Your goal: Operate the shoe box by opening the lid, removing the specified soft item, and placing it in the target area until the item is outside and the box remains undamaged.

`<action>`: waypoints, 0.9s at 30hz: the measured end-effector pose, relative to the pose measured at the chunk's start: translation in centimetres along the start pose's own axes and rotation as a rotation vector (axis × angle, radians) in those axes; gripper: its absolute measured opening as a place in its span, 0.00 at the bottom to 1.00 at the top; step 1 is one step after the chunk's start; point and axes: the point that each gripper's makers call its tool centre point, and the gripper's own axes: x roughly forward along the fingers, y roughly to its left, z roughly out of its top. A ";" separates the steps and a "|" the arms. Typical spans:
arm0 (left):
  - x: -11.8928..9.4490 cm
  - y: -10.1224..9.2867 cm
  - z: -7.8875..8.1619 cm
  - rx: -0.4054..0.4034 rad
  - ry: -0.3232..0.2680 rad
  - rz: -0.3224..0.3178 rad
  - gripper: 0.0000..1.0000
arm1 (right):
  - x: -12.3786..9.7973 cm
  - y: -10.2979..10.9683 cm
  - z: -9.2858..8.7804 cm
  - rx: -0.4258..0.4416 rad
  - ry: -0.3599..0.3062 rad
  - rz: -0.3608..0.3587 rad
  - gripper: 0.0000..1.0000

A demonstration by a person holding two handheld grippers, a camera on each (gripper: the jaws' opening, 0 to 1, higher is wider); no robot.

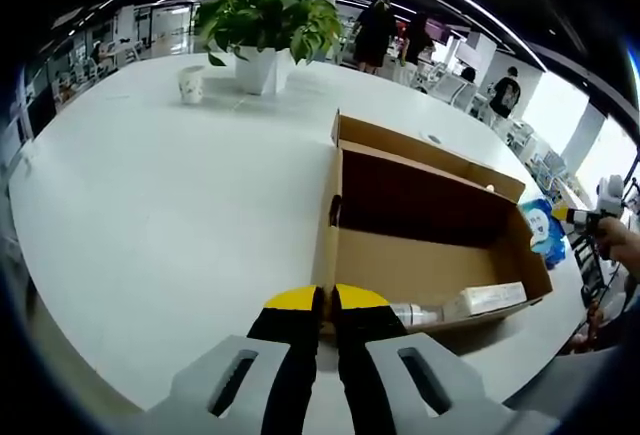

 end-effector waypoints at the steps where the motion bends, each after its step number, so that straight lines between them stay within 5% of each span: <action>1: 0.0 0.0 0.0 0.000 0.000 0.000 0.02 | 0.0 -0.1 -0.1 -0.002 0.002 -0.001 0.00; 27: 0.1 0.1 0.0 0.008 -0.001 0.001 0.02 | 1.9 -1.9 -3.4 -0.142 0.076 -0.042 0.00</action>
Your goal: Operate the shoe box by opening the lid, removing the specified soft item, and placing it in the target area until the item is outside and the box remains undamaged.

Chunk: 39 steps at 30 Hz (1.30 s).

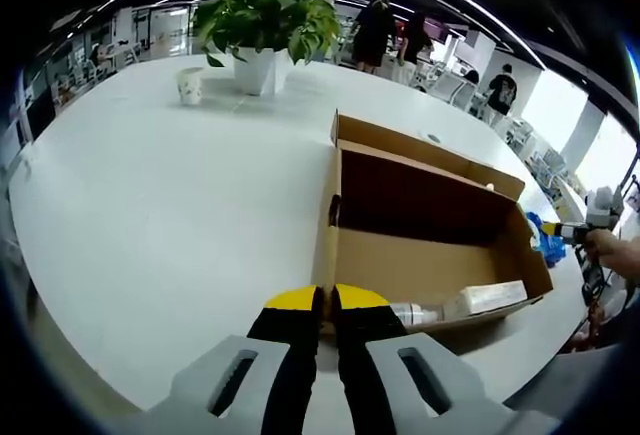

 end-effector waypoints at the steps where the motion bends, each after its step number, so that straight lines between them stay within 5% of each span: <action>1: 0.0 0.0 0.0 0.000 0.000 0.000 0.02 | 0.0 0.0 0.0 -0.006 0.001 -0.001 0.00; 39: -0.1 -0.1 0.0 -0.009 0.000 -0.007 0.03 | 1.5 -1.1 -1.0 -0.031 0.035 -0.005 0.00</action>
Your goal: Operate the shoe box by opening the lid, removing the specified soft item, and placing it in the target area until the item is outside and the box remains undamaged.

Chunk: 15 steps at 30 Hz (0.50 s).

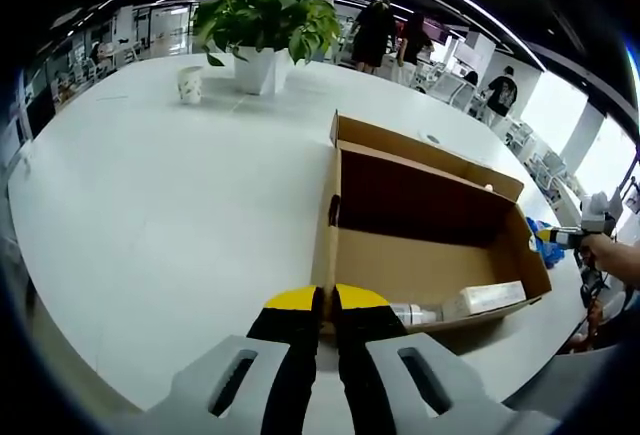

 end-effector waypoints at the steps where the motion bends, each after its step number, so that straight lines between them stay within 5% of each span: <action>1: 0.0 0.0 0.0 -0.001 0.000 0.000 0.03 | 0.0 0.0 0.0 -0.002 0.001 0.000 0.00; 15: 0.0 0.0 0.0 -0.002 -0.003 -0.002 0.03 | -0.2 0.2 0.0 0.010 0.001 0.006 0.00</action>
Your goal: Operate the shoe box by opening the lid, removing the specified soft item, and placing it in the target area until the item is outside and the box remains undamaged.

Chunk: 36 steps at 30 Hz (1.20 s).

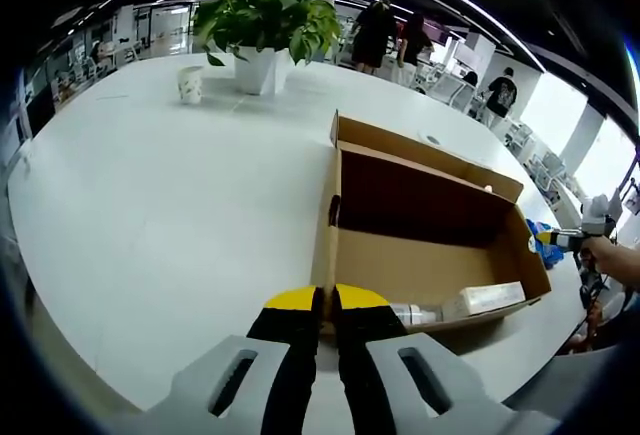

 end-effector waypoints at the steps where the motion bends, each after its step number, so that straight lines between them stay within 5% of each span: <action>1: 0.0 0.0 0.0 -0.001 0.000 0.000 0.03 | -0.1 0.0 0.1 -0.004 -0.001 0.002 0.00; 15: 0.1 0.1 0.0 -0.003 0.006 -0.001 0.03 | -2.6 1.8 3.1 -0.094 -0.067 0.071 0.08; 36: 0.1 0.0 0.0 0.002 0.024 0.001 0.03 | -7.8 9.8 7.7 -0.177 -0.144 0.424 0.26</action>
